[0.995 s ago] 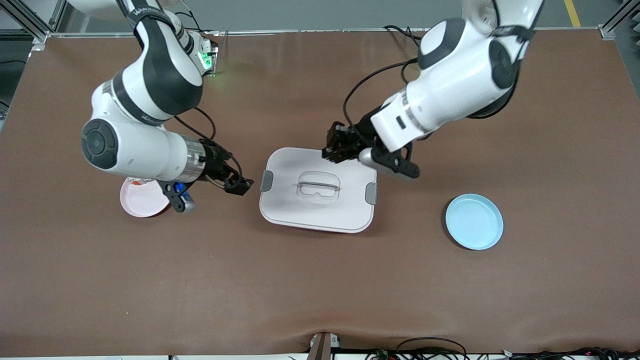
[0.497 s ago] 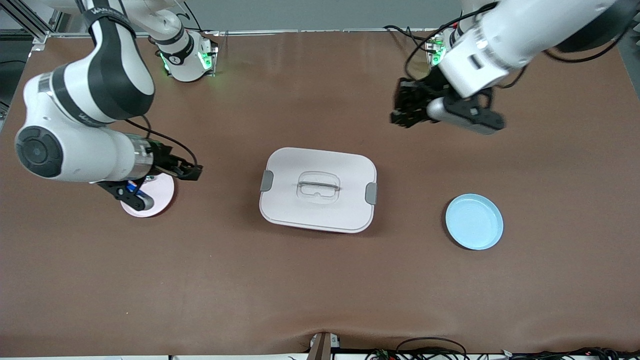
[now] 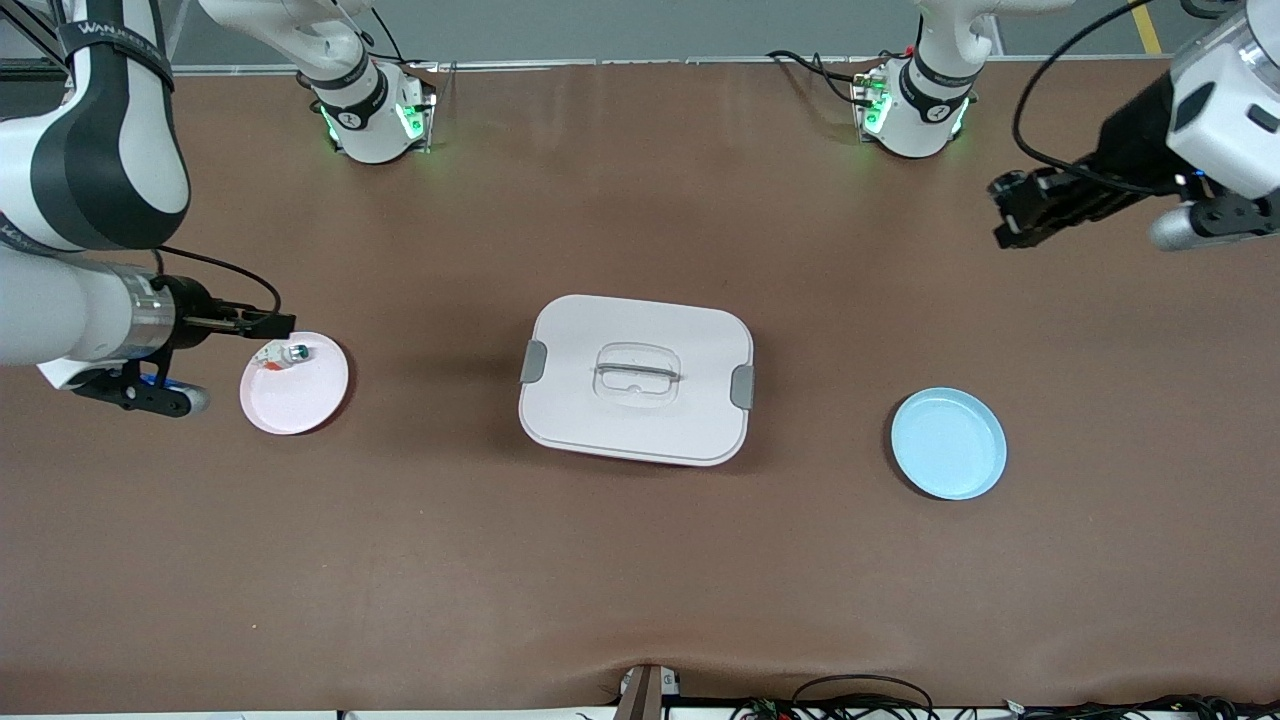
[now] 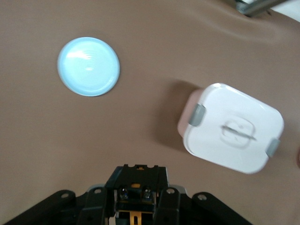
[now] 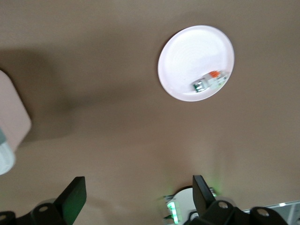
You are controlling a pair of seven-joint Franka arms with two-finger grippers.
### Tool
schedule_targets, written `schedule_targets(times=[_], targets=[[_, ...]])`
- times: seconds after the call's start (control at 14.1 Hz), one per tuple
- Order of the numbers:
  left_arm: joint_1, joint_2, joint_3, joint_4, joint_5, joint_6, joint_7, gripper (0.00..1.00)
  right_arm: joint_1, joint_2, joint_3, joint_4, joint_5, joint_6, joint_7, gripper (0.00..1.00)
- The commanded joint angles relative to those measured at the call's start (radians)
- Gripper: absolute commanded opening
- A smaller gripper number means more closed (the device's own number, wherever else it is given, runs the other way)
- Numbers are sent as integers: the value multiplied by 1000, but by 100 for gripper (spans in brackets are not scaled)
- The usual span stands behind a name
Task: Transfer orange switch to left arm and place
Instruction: 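Open the right gripper and withdraw it while the left gripper carries the switch, then move the switch over the light-blue plate with the left gripper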
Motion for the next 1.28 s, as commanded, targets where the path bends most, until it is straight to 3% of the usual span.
schedule_targets(times=[0.0,0.21,0.64,0.99,1.21], targets=[[3,13,15,20,78,-19,-214,0,-18,-13,15,-1,-66,-24,-125,100],[12,45,67,17,81,-17,-429,0,-86,-11,18,2,-59,-16,-220,100],[62,150,69,-12,141,34,-762,0,-81,-13,26,66,-67,2,-223,100],[101,150,69,-240,155,293,-896,0,-80,-33,20,68,-128,4,-231,100],[116,150,69,-372,156,459,-948,0,-104,-34,15,82,-117,10,-217,100]])
